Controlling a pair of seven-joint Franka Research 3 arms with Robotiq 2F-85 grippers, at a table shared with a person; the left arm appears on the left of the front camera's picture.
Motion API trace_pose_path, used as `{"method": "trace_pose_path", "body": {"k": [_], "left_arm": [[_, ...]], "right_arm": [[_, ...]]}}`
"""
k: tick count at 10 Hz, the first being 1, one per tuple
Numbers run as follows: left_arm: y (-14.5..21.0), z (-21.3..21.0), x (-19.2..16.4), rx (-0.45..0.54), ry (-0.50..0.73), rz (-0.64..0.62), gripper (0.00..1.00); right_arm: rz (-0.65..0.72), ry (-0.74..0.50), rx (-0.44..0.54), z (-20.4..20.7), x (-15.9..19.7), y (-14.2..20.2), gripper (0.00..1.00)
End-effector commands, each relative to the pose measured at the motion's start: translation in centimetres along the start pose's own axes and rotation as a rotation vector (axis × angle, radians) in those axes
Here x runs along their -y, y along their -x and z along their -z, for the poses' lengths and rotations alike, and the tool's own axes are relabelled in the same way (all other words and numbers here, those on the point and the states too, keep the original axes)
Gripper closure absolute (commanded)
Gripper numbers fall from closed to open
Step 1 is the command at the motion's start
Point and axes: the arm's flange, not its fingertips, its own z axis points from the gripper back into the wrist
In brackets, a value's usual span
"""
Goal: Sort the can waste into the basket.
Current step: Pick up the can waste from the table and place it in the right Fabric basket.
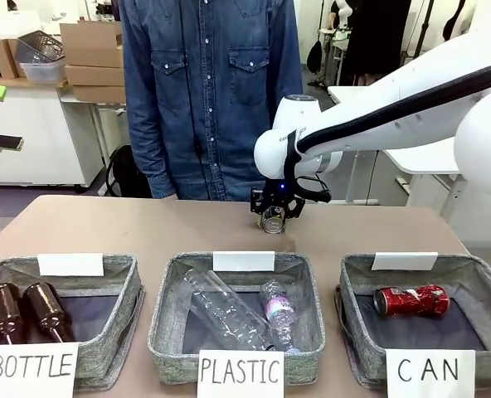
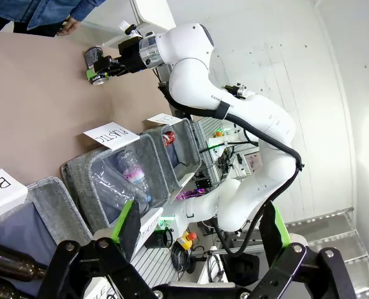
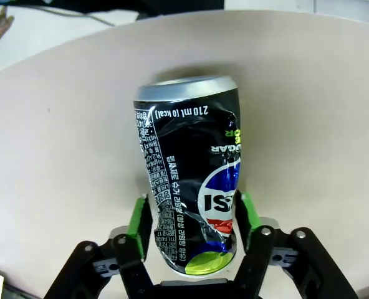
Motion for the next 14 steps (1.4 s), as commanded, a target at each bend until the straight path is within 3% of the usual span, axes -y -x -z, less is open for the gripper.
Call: {"method": "trace_pose_path", "body": {"k": [1,2,3,4,8,10,12,14], "left_arm": [[0.1,-0.3,0.1,-0.011,0.002,0.014,0.0],[0.1,-0.3,0.1,-0.011,0.002,0.014,0.0],[0.1,-0.3,0.1,-0.011,0.002,0.014,0.0],[0.1,-0.3,0.1,-0.011,0.002,0.014,0.0],[0.1,-0.3,0.1,-0.011,0.002,0.014,0.0],[0.1,-0.3,0.1,-0.011,0.002,0.014,0.0],[0.1,-0.3,0.1,-0.011,0.002,0.014,0.0],[0.1,-0.3,0.1,-0.011,0.002,0.014,0.0]], "right_arm": [[0.017,0.046,0.027,0.0,-0.1,-0.1,1.0],[0.018,0.048,0.022,0.1,0.0,-0.1,1.0],[0.02,0.049,0.019,0.1,0.2,0.0,0.9],[0.025,0.056,0.016,0.1,0.4,0.0,1.0],[0.008,0.008,0.008,-1.2,1.5,0.8,1.0],[-0.265,-0.154,-0.011,-8.2,6.5,6.9,1.0],[-0.35,-0.277,-0.042,-14.2,13.8,13.6,1.0],[-0.475,-0.363,-0.15,-18.1,21.0,20.0,1.0]]}}
